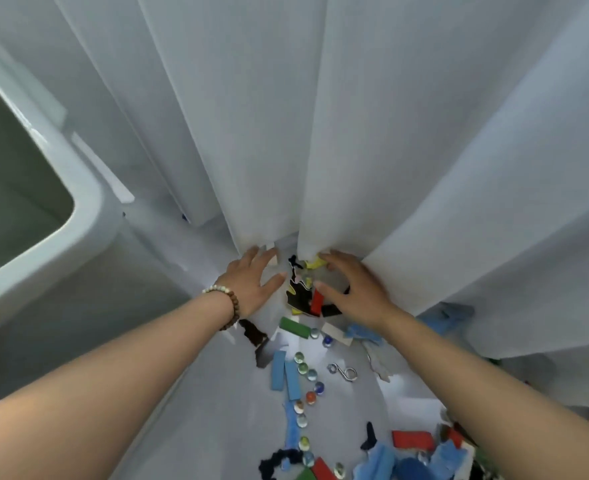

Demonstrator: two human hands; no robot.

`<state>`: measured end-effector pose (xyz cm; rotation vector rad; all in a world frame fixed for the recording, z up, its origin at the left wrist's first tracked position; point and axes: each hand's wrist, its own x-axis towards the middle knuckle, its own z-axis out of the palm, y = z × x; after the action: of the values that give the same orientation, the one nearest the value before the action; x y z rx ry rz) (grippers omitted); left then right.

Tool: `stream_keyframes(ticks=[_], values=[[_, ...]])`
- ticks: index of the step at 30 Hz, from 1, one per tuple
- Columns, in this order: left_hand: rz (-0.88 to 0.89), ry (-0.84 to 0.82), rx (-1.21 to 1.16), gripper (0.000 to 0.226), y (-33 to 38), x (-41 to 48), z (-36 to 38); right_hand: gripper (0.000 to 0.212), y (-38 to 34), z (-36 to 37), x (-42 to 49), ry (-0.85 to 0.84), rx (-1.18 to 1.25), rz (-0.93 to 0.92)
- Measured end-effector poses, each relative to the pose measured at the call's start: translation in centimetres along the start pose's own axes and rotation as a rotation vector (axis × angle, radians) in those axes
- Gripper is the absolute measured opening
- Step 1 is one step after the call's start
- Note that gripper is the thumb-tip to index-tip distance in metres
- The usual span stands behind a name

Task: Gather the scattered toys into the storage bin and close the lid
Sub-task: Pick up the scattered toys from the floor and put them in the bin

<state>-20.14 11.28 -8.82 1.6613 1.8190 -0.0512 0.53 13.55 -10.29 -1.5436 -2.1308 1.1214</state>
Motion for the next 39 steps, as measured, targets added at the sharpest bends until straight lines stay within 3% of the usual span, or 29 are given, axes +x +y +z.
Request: stream_keyframes(ticks=[5,10,12,16,21,27,30,33,36,39], values=[[-0.027,-0.038,0.06,0.066,-1.2,3.9,-0.3,0.052,-0.3,0.4,3.9,-0.005,0.069,-0.033],[0.007,-0.141,0.07,0.095,-1.6,5.9,0.6,0.053,0.2,1.2,5.1,-0.131,0.008,-0.031],[0.011,-0.151,0.082,0.089,-1.5,6.0,1.0,0.055,0.4,1.3,5.3,-0.155,0.003,-0.009],[0.003,-0.02,0.079,0.07,-1.3,6.2,0.8,0.048,-0.4,1.2,5.4,-0.155,0.022,-0.002],[-0.012,-0.045,0.091,0.072,-1.6,6.9,0.6,0.058,-0.2,1.4,5.5,-0.216,-0.007,0.009],[0.101,-0.1,0.134,0.062,-1.5,5.7,1.1,0.067,0.0,1.0,4.9,-0.268,-0.046,0.032],[0.115,-0.098,0.122,0.067,-1.6,4.8,1.7,0.069,-0.1,0.8,4.2,-0.28,-0.081,0.037],[0.137,-0.126,0.073,0.094,-1.6,3.4,2.5,0.064,0.1,0.3,3.2,-0.283,-0.094,0.03],[0.168,-0.108,0.032,0.082,-1.6,1.6,3.7,0.058,0.4,-0.1,1.9,-0.298,-0.095,0.006],[0.228,0.061,-0.003,0.079,-1.2,-0.1,4.4,0.068,0.3,-1.1,0.9,-0.272,-0.105,-0.028]])
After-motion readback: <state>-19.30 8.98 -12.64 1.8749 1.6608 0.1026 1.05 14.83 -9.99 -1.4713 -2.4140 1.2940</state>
